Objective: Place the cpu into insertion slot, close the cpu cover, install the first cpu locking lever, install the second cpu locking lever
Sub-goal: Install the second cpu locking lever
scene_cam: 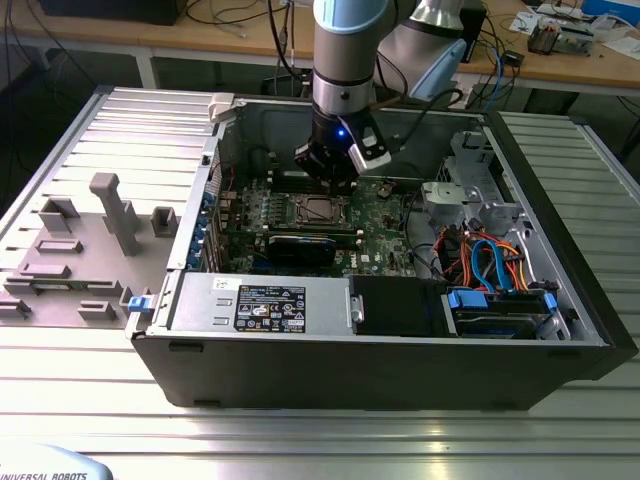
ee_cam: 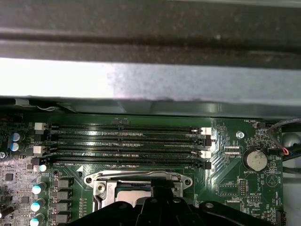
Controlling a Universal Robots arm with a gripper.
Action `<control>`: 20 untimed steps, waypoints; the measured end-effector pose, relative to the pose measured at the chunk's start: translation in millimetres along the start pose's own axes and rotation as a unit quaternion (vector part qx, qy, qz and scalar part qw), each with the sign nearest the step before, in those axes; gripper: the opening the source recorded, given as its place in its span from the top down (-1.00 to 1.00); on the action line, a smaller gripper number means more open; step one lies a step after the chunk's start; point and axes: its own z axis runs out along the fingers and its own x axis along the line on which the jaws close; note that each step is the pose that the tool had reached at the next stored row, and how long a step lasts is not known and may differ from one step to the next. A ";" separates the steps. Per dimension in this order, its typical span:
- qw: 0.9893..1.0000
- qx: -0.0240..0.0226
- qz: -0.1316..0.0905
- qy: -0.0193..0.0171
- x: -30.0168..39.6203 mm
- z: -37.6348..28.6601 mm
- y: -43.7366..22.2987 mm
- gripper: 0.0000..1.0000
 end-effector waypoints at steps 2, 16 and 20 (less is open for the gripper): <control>1.000 0.000 0.000 0.000 0.1 -0.1 -1.0 0.79; 1.000 0.000 0.000 0.000 -0.5 -15.6 -1.0 0.79; 1.000 0.000 0.001 0.000 -0.6 -16.5 -0.9 0.79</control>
